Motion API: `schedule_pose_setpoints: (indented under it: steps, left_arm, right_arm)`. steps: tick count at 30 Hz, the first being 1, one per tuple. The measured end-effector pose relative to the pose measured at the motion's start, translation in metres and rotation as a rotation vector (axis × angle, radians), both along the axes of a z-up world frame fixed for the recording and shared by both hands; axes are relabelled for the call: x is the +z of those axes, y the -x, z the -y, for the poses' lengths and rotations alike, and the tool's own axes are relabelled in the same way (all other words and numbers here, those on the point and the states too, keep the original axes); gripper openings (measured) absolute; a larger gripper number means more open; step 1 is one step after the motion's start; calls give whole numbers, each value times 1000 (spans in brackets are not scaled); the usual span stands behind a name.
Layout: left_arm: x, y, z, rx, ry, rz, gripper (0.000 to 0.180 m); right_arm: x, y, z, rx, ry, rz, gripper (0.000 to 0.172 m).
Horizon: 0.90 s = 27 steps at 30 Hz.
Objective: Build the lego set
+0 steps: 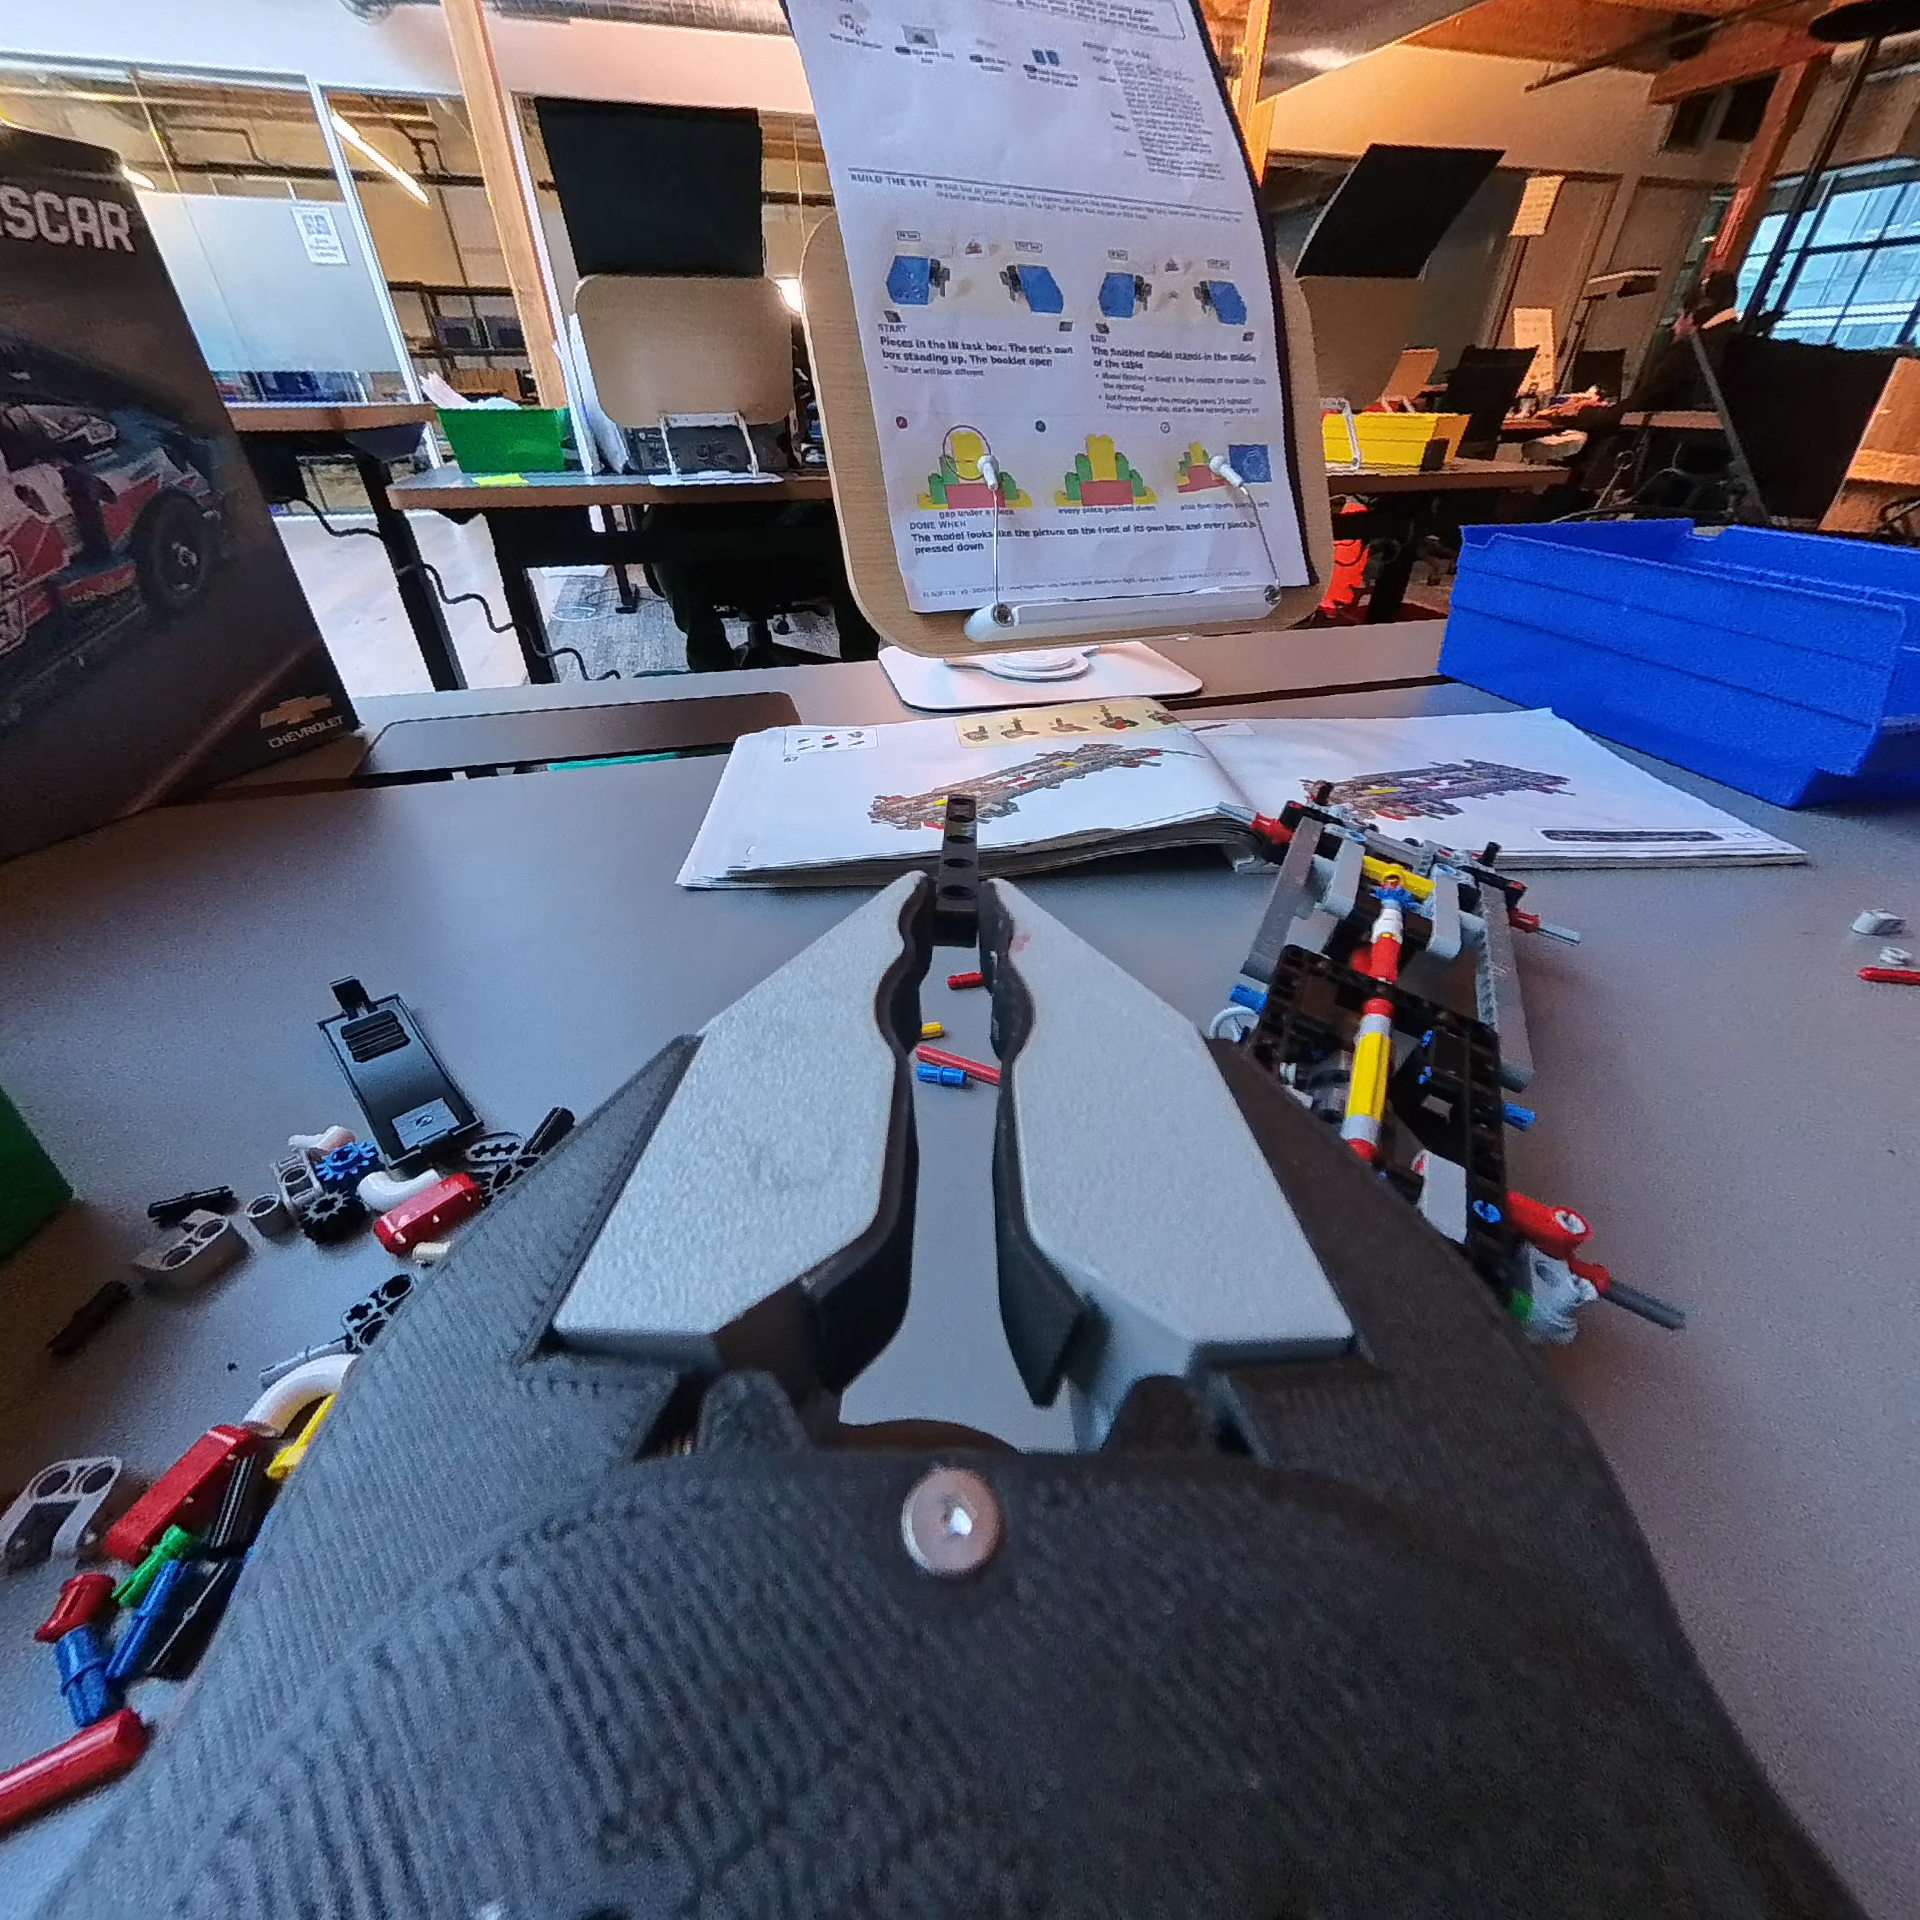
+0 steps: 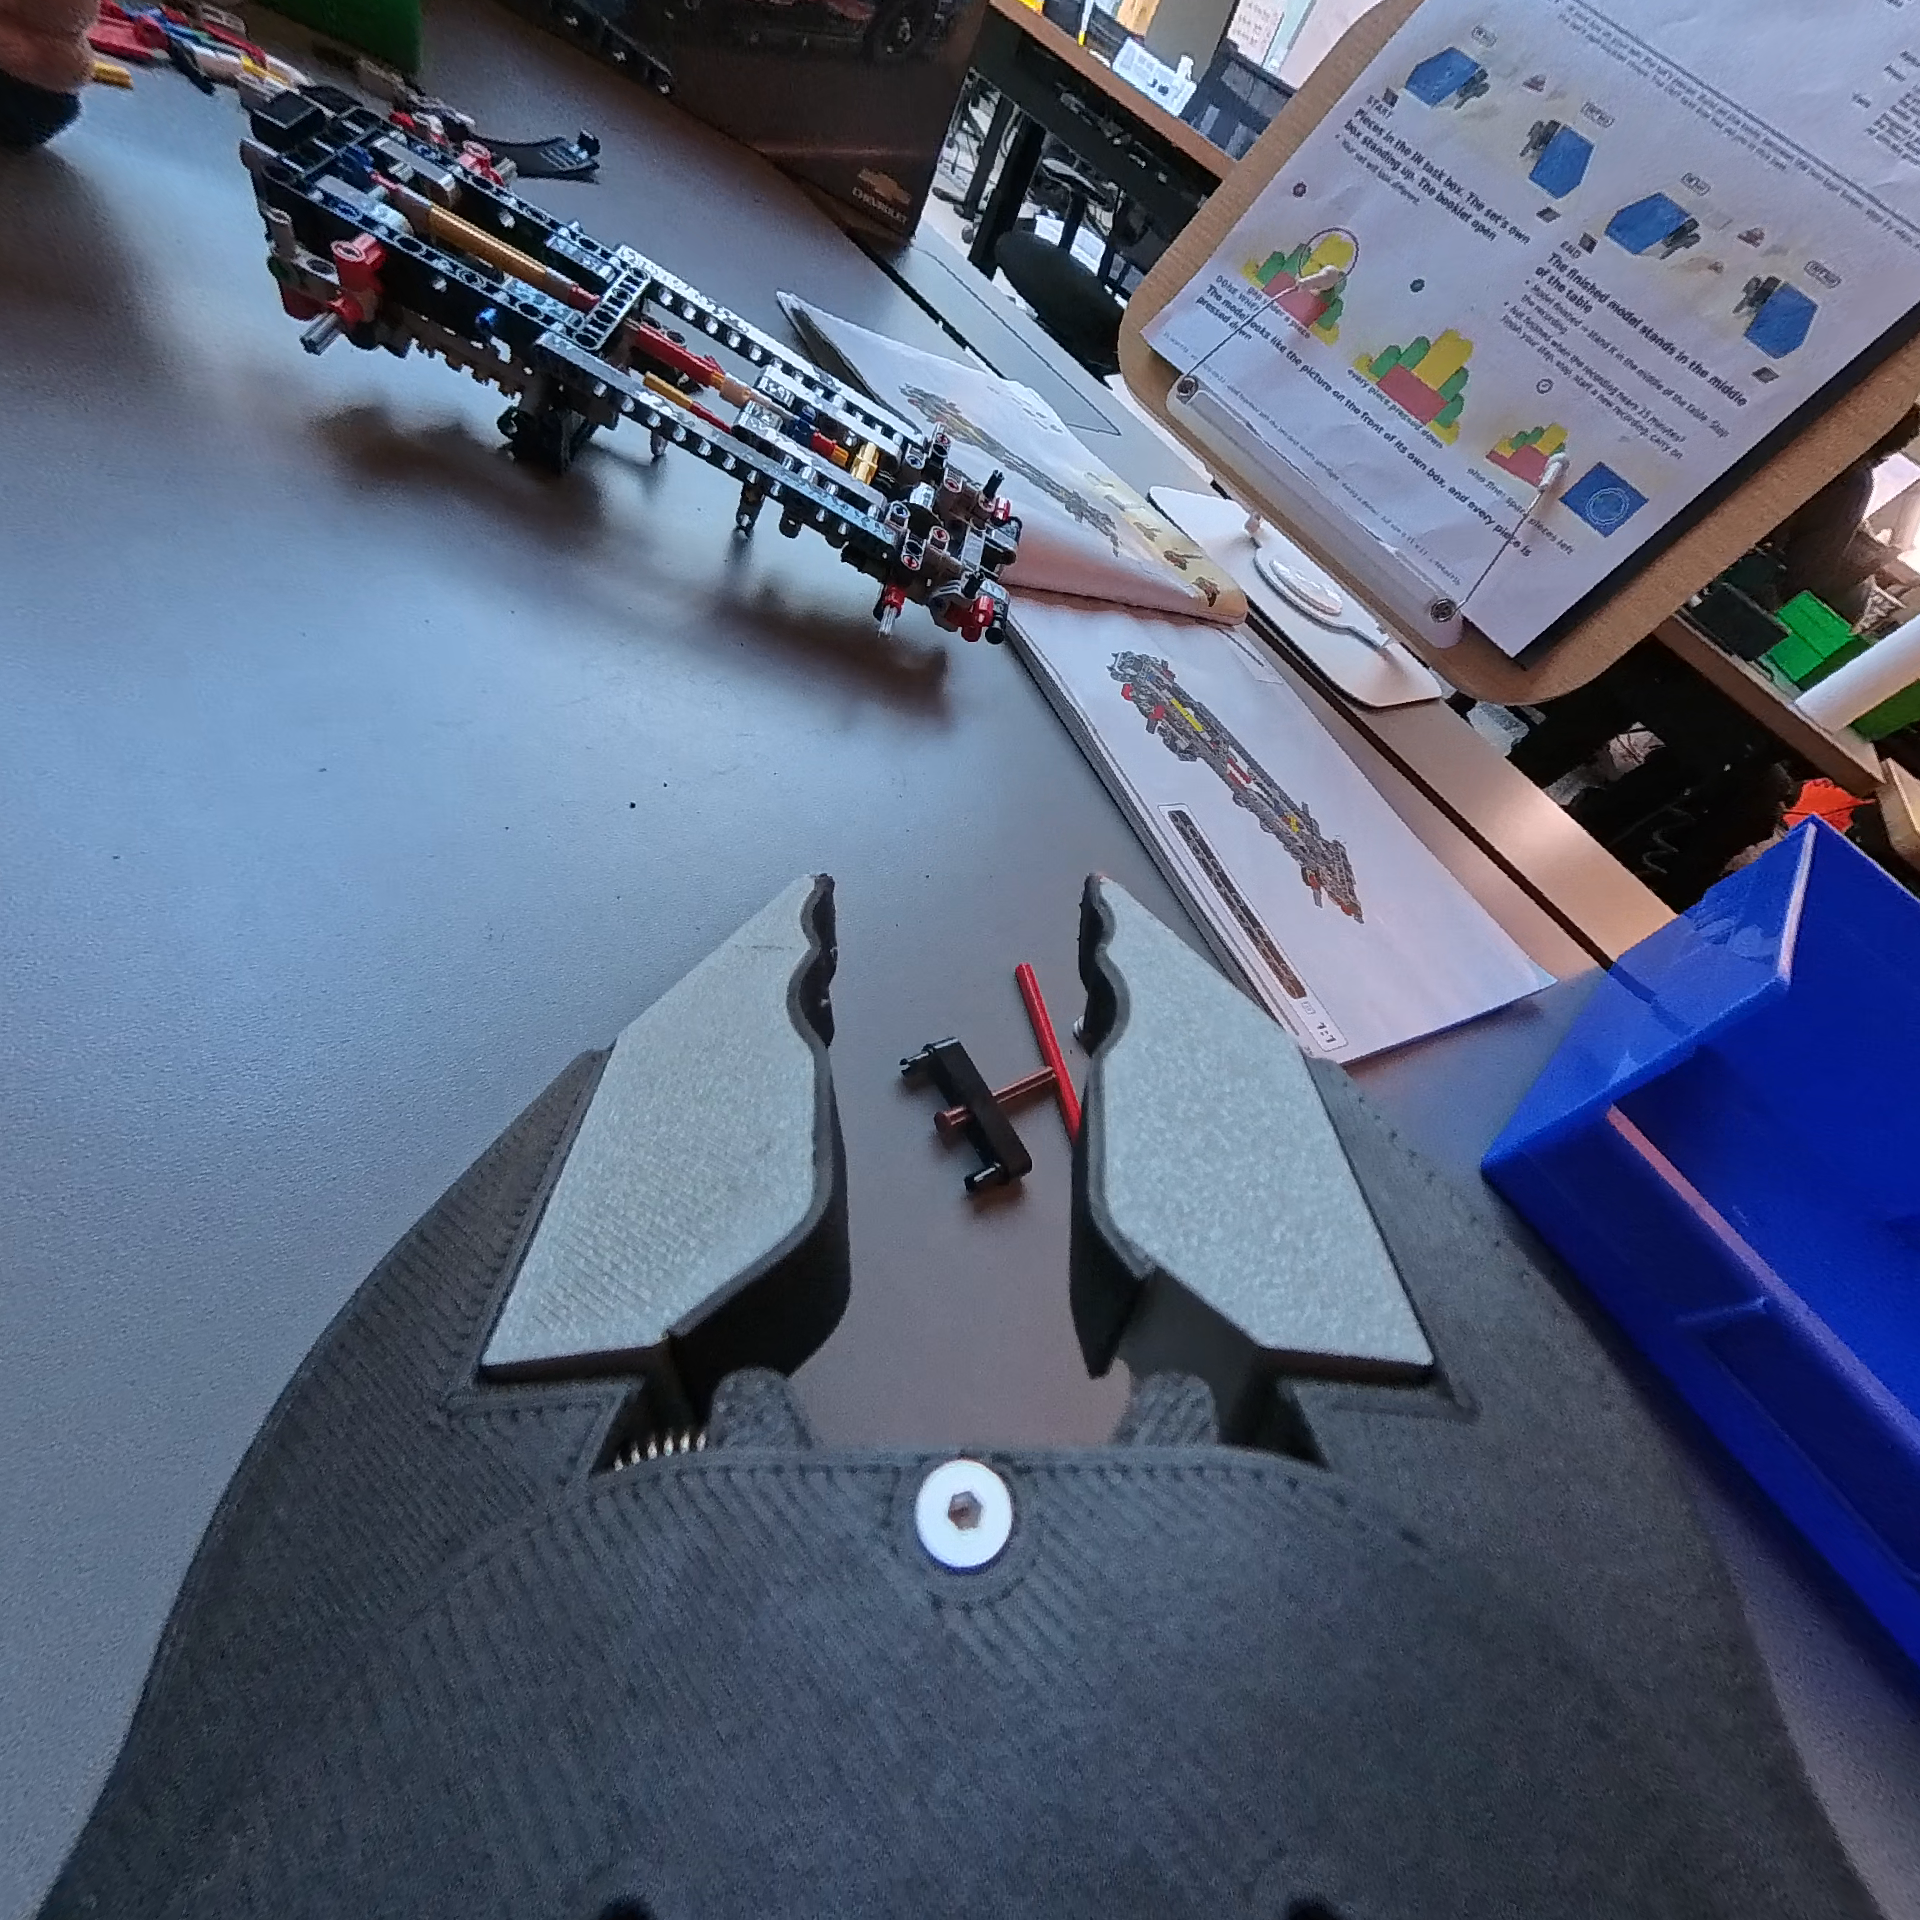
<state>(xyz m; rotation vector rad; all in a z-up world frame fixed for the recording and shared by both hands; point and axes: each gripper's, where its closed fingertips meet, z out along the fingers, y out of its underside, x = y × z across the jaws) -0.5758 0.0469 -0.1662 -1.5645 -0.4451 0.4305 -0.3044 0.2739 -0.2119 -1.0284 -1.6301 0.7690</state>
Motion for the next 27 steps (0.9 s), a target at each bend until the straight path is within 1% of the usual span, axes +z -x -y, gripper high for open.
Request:
schedule_pose_setpoints:
  steps: [27]
  left_arm:
    - [0,-1,-1,-5,4,-1,5]
  right_arm:
    - [0,0,0,-2,3,2,45]
